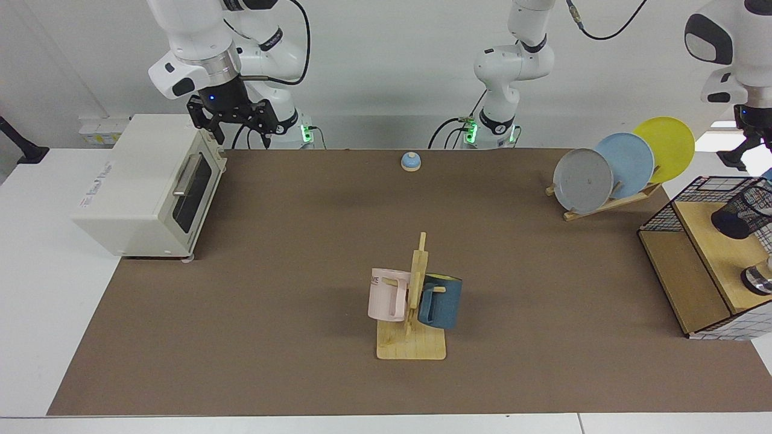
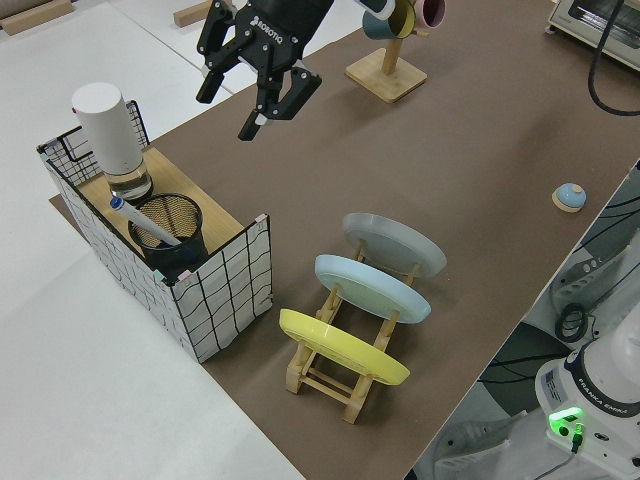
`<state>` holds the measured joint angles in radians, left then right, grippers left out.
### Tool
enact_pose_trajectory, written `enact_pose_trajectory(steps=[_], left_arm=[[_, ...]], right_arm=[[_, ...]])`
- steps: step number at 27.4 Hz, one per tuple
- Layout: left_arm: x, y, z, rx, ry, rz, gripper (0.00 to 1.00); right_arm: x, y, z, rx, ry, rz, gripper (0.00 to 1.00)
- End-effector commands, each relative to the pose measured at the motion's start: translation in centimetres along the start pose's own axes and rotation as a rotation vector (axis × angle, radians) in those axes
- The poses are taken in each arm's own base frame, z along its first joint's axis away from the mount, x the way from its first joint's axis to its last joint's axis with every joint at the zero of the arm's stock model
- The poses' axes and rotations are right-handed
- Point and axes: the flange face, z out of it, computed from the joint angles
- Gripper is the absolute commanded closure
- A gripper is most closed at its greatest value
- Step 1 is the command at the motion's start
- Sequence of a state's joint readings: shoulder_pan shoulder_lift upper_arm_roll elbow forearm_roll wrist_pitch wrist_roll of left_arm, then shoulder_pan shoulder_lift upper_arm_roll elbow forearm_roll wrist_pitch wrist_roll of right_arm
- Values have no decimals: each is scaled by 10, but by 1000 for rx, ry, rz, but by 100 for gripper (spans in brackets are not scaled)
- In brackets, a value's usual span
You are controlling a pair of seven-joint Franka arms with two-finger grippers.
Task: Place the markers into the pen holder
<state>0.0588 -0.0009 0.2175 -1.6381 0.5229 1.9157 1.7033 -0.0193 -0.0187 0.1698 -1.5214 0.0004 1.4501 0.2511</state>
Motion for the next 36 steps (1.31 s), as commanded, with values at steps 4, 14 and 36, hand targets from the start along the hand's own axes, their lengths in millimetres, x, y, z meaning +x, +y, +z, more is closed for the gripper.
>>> enact_pose_trajectory(steps=[4,14,36], left_arm=[[17,11,-25,-99,260,-147,9],[55,20,-55,-236,356,-533,0],[164,19,-125,-507,360,-1101,0]], right_arm=[[-5,3,-2,3,1,-14,0],[-5,3,-2,3,1,-14,0],[-5,3,-2,3,1,-14,0]])
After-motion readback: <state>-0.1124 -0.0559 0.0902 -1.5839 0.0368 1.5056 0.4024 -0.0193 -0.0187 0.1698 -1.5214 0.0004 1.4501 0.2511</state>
